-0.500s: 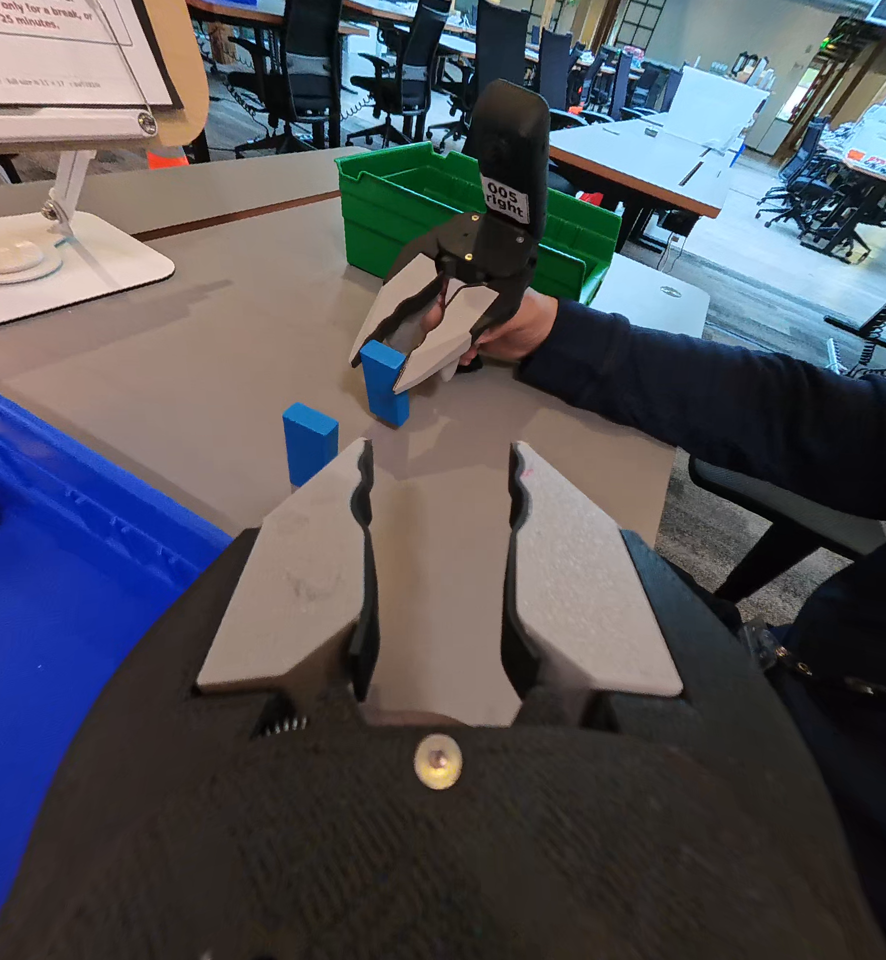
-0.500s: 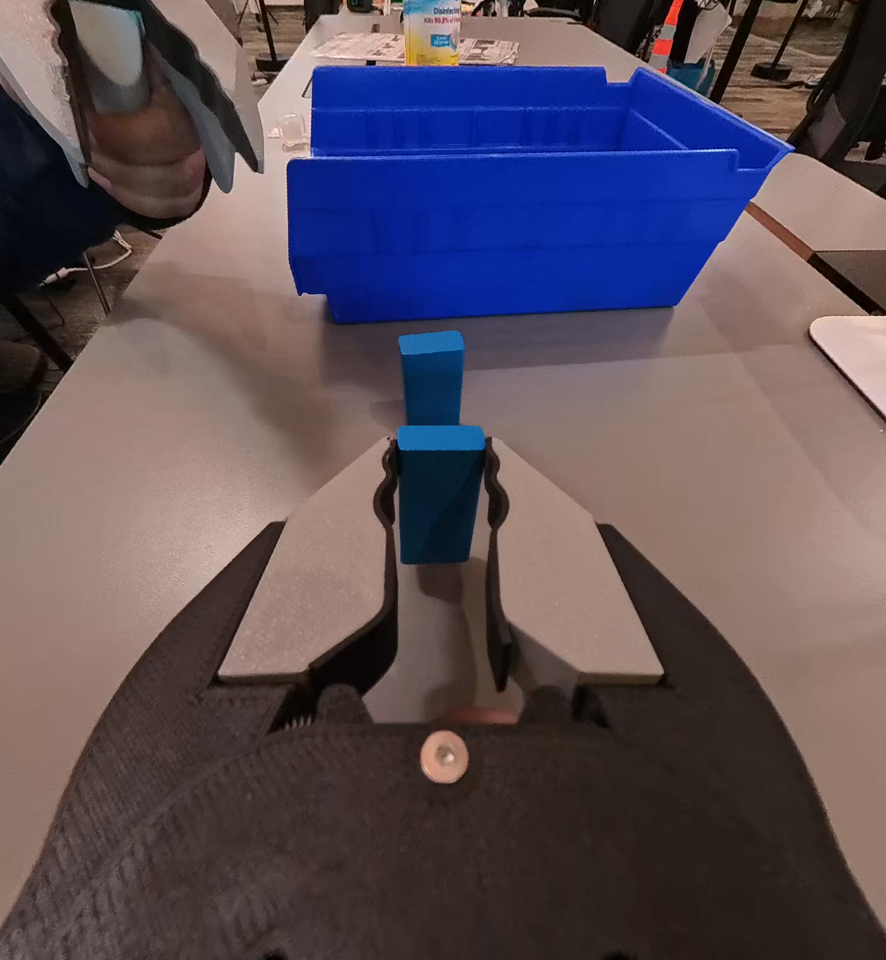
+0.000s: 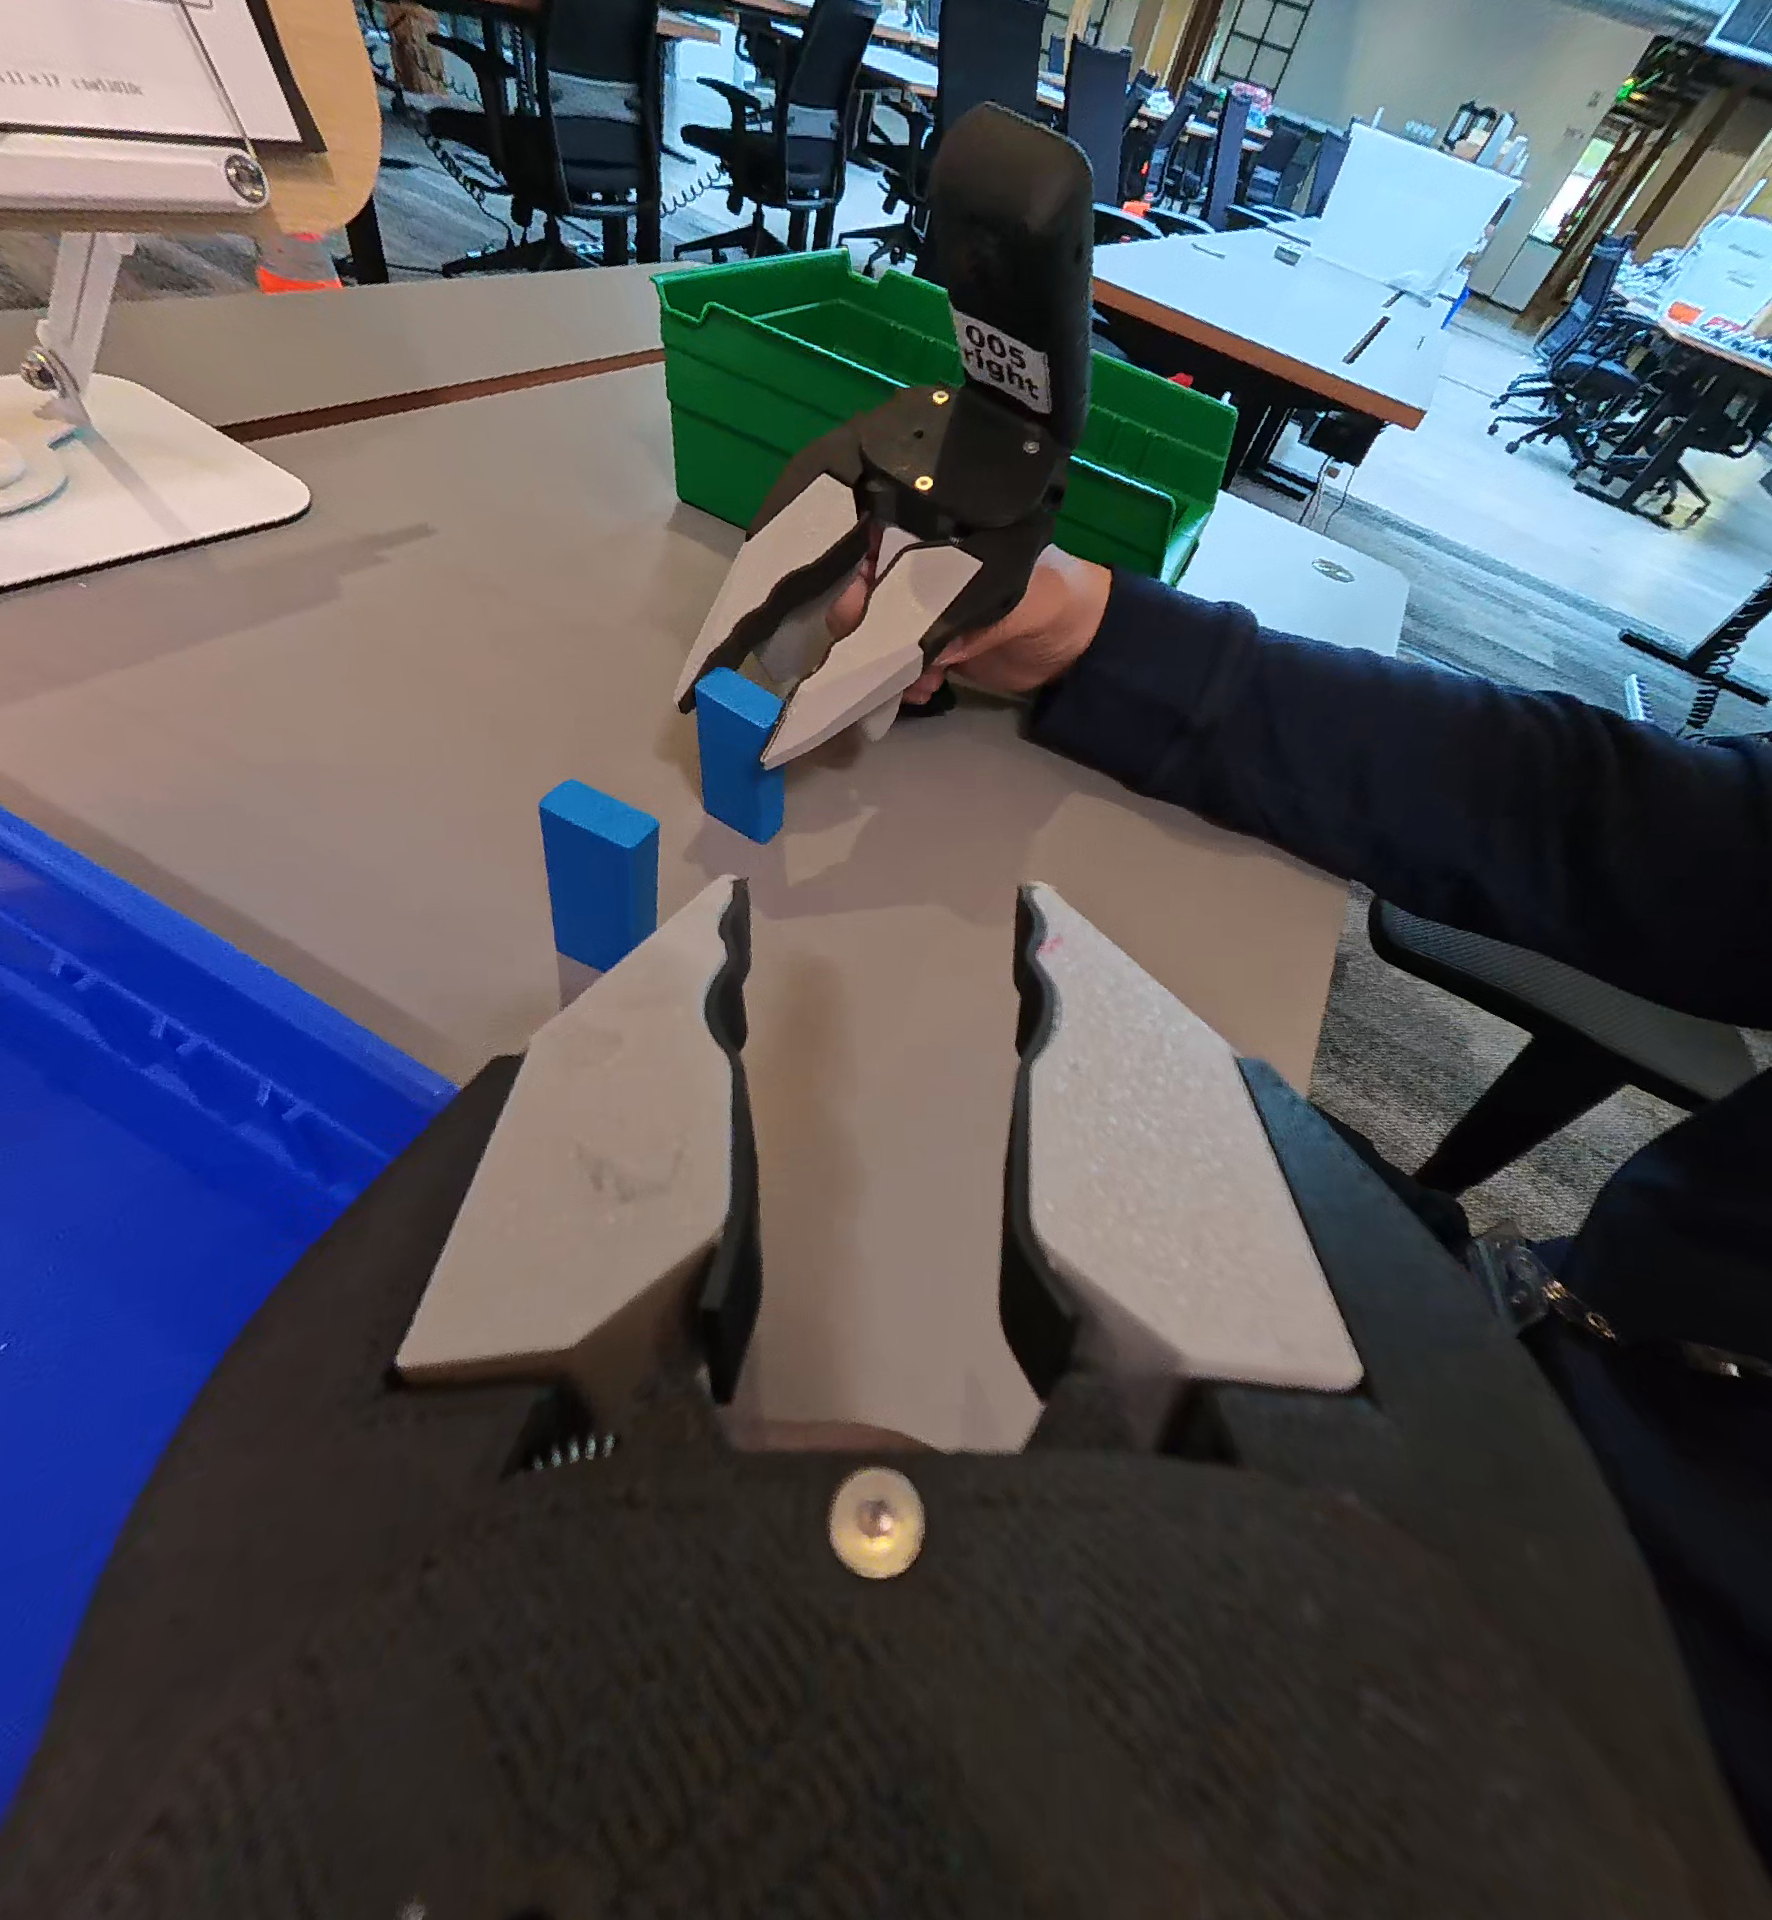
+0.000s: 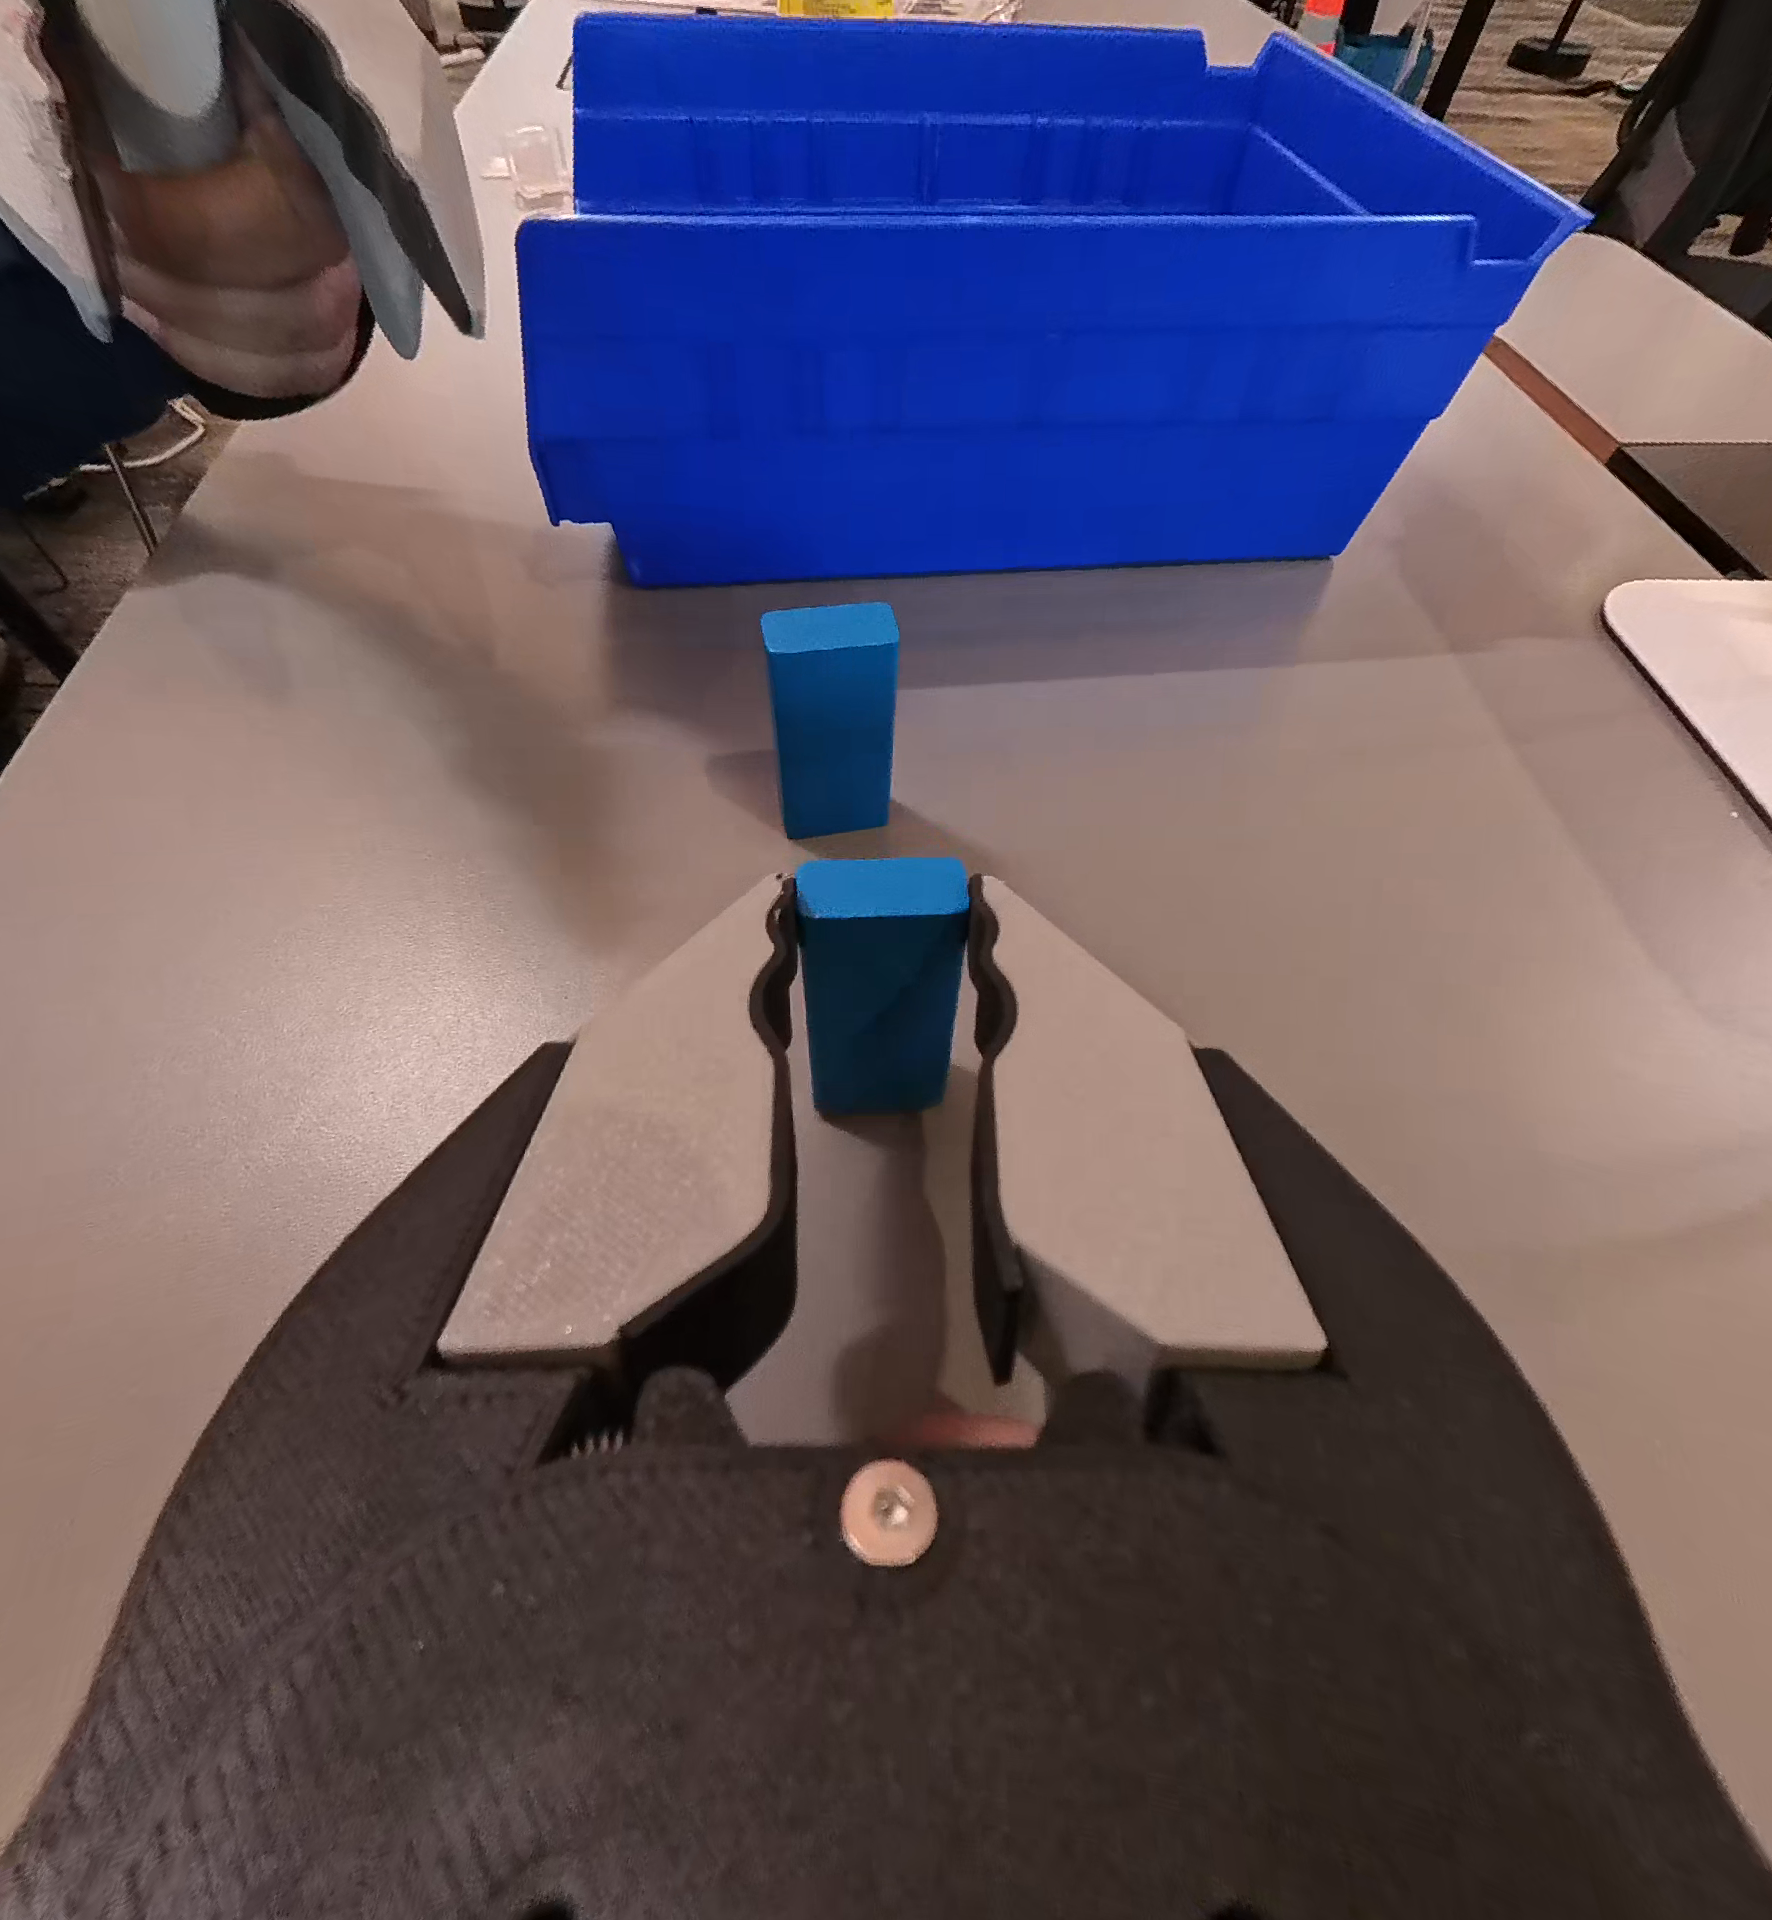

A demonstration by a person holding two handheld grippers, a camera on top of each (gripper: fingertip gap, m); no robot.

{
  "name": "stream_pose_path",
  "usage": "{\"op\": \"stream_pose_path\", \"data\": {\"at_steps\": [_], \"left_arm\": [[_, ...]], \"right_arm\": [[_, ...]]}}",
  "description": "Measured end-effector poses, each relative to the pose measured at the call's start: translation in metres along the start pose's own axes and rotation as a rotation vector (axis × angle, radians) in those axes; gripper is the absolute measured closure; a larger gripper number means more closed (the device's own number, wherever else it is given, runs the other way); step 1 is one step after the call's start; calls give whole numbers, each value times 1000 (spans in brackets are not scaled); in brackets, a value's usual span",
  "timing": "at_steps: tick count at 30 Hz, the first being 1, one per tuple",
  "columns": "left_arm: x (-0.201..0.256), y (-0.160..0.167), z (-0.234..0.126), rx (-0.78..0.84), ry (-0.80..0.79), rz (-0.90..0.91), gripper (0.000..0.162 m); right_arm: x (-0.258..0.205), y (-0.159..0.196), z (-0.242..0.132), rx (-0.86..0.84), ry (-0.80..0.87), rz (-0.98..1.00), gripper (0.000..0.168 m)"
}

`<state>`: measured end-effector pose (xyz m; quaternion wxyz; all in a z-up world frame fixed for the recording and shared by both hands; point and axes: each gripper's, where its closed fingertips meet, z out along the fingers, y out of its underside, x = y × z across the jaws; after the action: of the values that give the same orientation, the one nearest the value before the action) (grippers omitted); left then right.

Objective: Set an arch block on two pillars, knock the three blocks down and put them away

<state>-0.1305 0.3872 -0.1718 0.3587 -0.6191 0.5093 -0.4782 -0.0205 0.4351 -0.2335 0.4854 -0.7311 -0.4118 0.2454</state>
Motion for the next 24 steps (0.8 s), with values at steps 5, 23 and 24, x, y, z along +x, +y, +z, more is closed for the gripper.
{"op": "stream_pose_path", "data": {"at_steps": [5, 23, 24], "left_arm": [[1, -1, 0, 5, 10, -13, 113], [7, 3, 2, -23, 21, -7, 113], [8, 3, 3, -27, 22, -8, 113]], "right_arm": [[-1, 2, -3, -2, -8, 1, 139], [-3, 3, -6, 0, -33, 28, 138], [-3, 3, -6, -1, -33, 26, 138]]}}
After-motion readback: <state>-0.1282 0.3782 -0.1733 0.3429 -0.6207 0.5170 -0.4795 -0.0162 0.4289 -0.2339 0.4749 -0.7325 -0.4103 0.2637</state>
